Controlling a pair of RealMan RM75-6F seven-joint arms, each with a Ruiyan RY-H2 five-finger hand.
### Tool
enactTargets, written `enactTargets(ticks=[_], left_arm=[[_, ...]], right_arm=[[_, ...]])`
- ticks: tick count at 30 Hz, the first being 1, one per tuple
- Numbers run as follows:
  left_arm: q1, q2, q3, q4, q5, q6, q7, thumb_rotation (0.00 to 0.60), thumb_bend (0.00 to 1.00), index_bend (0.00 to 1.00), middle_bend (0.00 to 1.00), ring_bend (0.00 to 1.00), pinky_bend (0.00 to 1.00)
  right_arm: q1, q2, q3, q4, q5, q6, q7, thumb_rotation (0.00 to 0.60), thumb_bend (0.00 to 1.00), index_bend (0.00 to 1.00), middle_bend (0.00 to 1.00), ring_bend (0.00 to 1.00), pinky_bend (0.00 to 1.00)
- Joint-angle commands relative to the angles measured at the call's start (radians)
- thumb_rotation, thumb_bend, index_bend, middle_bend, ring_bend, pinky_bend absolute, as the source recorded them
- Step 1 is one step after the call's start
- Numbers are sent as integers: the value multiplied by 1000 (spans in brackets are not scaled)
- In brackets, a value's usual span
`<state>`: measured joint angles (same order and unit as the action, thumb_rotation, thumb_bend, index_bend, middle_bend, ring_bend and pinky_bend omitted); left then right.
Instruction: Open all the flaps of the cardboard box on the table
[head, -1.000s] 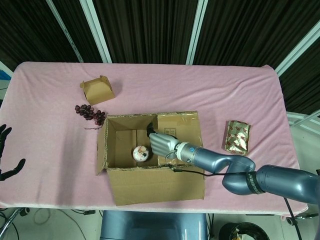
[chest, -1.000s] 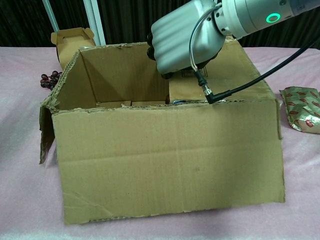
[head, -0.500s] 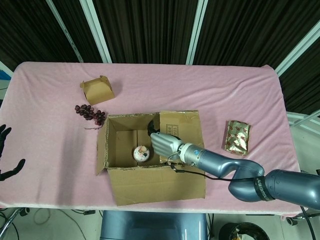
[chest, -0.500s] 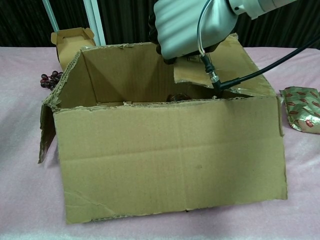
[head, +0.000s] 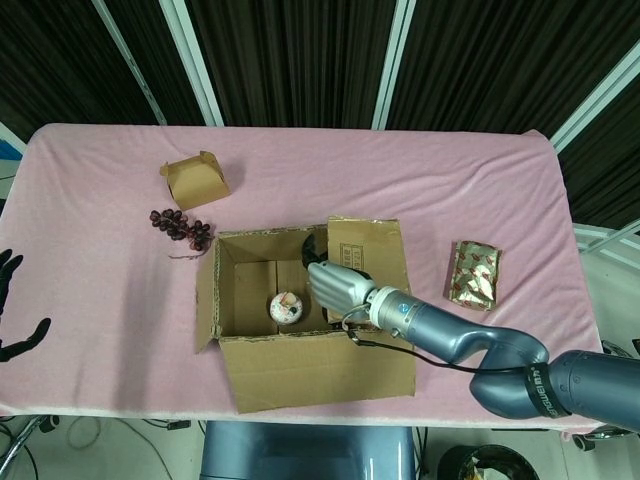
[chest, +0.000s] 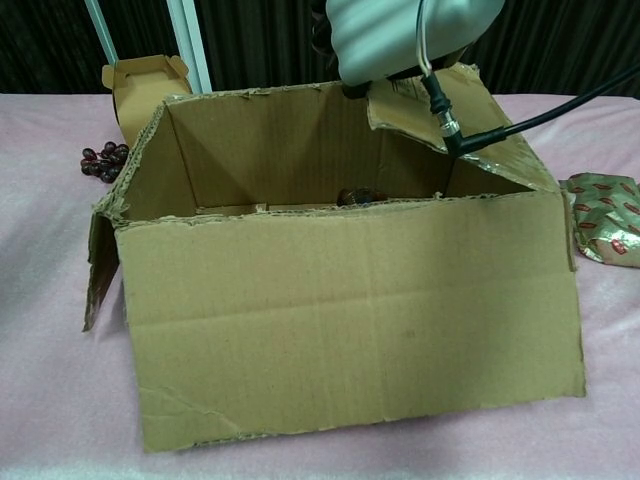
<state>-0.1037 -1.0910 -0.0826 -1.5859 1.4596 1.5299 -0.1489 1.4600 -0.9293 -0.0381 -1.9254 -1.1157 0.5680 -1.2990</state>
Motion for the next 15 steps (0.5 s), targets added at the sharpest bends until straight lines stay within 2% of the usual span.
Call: enactTargets(ticks=[1, 9, 15], left_arm=[[0, 0, -1, 0, 0, -1, 1, 600, 255, 0, 0, 0, 0], [2, 3, -2, -3, -1, -5, 2, 600, 255, 0, 0, 0, 0], [2, 3, -4, -5, -3, -9, 5, 600, 255, 0, 0, 0, 0]], right_arm=[[8, 18, -9, -20, 4, 8, -5, 600, 525, 505, 374, 234, 233], [12, 43, -21, -40, -3, 27, -9, 600, 427, 473, 353, 231, 233], [9, 69, -28, -53, 5, 52, -21, 600, 345, 360, 335, 215, 230]])
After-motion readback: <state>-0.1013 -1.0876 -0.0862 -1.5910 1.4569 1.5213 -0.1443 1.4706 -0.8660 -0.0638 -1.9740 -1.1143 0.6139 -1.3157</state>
